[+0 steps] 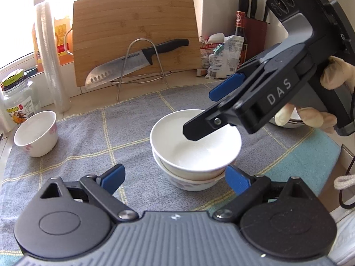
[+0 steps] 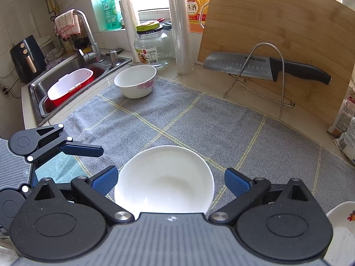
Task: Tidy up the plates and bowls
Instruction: 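Withdraw the right tool from the stacked bowls, then move the left tool to the single white bowl and grip its rim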
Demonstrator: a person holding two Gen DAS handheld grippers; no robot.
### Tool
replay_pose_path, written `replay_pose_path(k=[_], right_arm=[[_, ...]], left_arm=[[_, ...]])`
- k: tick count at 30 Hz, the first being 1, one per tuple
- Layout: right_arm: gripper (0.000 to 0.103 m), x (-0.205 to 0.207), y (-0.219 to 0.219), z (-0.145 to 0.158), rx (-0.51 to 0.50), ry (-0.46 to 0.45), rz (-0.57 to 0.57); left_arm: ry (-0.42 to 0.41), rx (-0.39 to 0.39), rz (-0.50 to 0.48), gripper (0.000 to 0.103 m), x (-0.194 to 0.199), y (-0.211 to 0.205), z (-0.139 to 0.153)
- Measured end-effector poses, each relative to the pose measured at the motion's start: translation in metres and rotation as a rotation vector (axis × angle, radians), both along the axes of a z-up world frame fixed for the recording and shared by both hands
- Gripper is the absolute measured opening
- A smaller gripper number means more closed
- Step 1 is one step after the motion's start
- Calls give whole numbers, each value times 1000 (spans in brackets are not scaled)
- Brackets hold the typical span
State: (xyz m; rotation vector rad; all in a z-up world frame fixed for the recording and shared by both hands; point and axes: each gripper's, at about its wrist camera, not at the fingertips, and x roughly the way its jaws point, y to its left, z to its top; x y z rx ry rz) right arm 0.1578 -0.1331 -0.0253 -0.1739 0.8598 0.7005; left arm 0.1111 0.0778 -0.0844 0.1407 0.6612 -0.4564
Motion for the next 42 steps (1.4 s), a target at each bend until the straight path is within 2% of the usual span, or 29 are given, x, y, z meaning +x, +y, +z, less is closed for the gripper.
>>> replay_pose_path(k=[7,13,19,24,29,38,42], right_arm=[[103,6,11,13,8,-76,75],[103,2,38,25,2,-140,73],[103,-4,82,31,-23,-190,14],[103,-3,129,28,-49,-200,-45],[103,4,170,16,-49,-190,-117],[103,18,225,-17,-110,-215,-183],[103,30,235,-25,-98,-206,-201]], left_arm=[[-6,8,163,97,1,29,15],[-12,-15,216,101,23,72,29],[3,-18,180,101,57,126,27],[3,70,169,101,94,166,23],[-33,54,139,101,128,198,20],[5,43,87,101,181,213,10],[30,56,69,101,200,213,1]])
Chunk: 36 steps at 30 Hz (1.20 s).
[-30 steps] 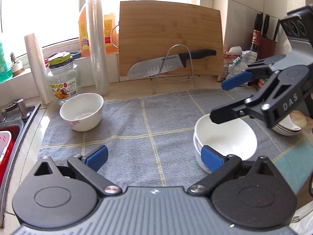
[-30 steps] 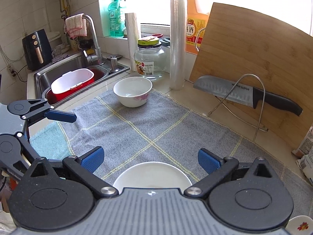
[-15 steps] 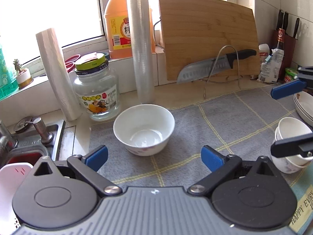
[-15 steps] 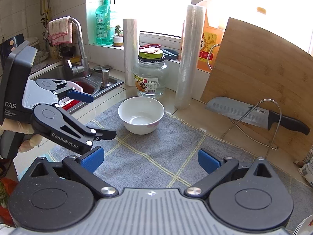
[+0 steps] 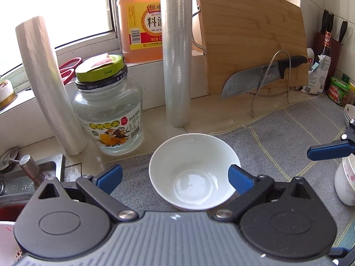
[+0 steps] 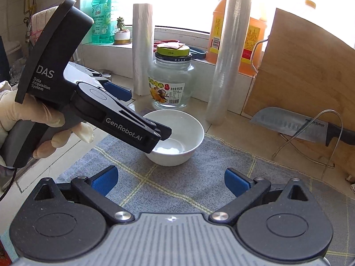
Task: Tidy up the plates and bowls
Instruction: 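Move the left tool to the single white bowl and grip its rim, then lift the white bowl off the towel with the left tool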
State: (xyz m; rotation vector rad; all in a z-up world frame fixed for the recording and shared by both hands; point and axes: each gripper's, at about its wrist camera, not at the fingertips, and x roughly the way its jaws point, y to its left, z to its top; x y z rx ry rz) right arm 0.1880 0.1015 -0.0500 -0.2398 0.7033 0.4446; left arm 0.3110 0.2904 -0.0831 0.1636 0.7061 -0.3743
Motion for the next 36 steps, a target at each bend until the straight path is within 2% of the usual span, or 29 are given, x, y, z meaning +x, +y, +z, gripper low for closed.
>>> replay_pose_path(k=[10,12,16,24,26,29,36], right_arm=[[103,31,10,-22,-3,42,-43],[103,37,12,-25,-2,46,-44],[102,48,18,-31,-13,61,-33],[93,64,27,-38,-25,88,-6],[87,67,28,-40,-33,92,-4],[86,71,30,-43,-39,97,-5],[83,72,35,-44,-51,82,11]], left_arm=[[66,-20,-65,98,30,-4,-18],[74,-23,-83,90,32,-4,-21],[95,-35,-96,83,39,-1,-24],[123,-60,-112,77,50,7,-26],[136,-68,-120,76,52,7,-28],[140,-65,-132,72,54,6,-29],[152,-83,-161,70,59,5,-31]])
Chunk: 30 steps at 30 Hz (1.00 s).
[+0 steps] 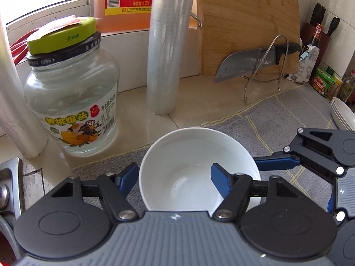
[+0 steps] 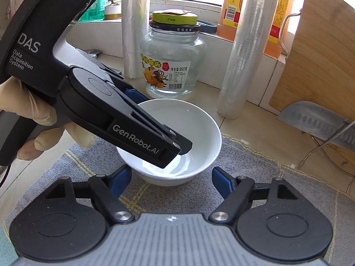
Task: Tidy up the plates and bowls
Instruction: 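Lift the white bowl off the towel with the left tool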
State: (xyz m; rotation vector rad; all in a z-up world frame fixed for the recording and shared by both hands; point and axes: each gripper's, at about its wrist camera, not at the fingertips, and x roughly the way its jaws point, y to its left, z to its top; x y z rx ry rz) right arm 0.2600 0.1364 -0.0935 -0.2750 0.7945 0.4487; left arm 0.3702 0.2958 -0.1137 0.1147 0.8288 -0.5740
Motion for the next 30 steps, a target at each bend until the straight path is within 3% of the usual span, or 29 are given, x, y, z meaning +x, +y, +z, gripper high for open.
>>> replay_pose_path(k=[7,22,30], right_arm=[[81,-1,4,-1,-14,-21,18],[80,-3,2,4,-7,-2,31],[80,-15,-7,20,0,21,52]], left_arm=[[-1,-17,-19,65,1,-3,0],[6,-13,-27,64,-2,-4,1],[-5,-21,-43,65,-23,-7,18]])
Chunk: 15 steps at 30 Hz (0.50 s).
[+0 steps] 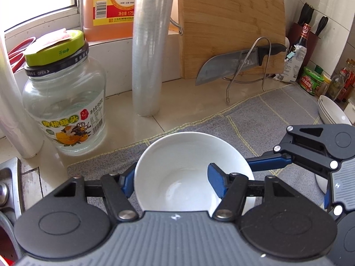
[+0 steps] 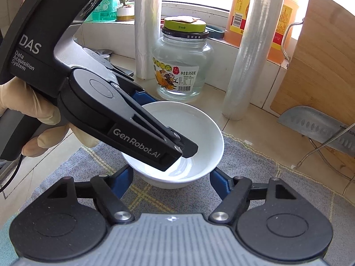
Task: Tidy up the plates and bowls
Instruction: 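Lift the white bowl off the towel with the left tool, then carry the bowl with the left tool and lower it into the nested bowls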
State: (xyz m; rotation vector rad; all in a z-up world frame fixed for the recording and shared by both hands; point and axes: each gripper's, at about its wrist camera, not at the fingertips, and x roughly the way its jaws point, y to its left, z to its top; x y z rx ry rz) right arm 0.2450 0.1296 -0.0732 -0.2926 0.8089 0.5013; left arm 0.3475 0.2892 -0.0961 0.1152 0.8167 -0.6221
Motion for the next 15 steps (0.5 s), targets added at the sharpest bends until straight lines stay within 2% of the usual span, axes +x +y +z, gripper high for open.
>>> replay_pose_path(k=[15], right_arm=[[80,-40,-21,25,-8,-3,12]], left_arm=[[-42,6,-27,65,-46,-20,28]])
